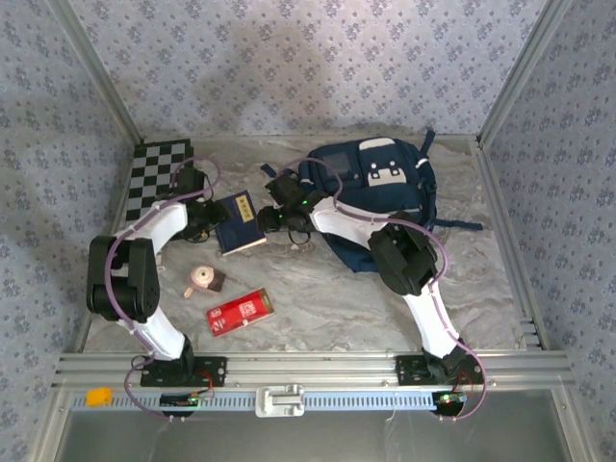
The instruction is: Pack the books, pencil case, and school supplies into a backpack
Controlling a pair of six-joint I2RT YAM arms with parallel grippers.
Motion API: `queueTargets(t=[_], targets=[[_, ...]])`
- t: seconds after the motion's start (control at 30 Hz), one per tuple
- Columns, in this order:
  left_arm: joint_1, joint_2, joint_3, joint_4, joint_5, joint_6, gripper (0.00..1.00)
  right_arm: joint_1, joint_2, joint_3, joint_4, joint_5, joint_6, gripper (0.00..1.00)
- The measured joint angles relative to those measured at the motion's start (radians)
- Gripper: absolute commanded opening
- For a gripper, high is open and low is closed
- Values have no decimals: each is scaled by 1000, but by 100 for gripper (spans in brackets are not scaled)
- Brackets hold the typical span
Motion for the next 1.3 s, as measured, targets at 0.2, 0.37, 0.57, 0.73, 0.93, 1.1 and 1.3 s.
queueTargets(t=[0.2, 0.37, 0.57, 0.73, 0.93, 1.1, 1.3], targets=[[6, 80, 0, 62, 76, 0, 69, 0, 103, 115, -46, -33, -7, 50], [5, 120, 0, 80, 102, 0, 66, -1, 177, 213, -78, -57, -15, 51], [5, 127, -11, 96, 105, -3, 63, -2, 226, 279, -111, -83, -19, 51], [5, 121, -23, 107, 104, -3, 61, 4, 226, 281, -122, -109, -19, 51], [5, 120, -29, 114, 96, -3, 60, 28, 219, 270, -125, -108, -11, 51], [5, 120, -31, 116, 93, 0, 59, 26, 219, 270, -127, -113, 13, 50], [5, 120, -33, 118, 92, 10, 58, 21, 217, 270, -131, -128, 24, 49]])
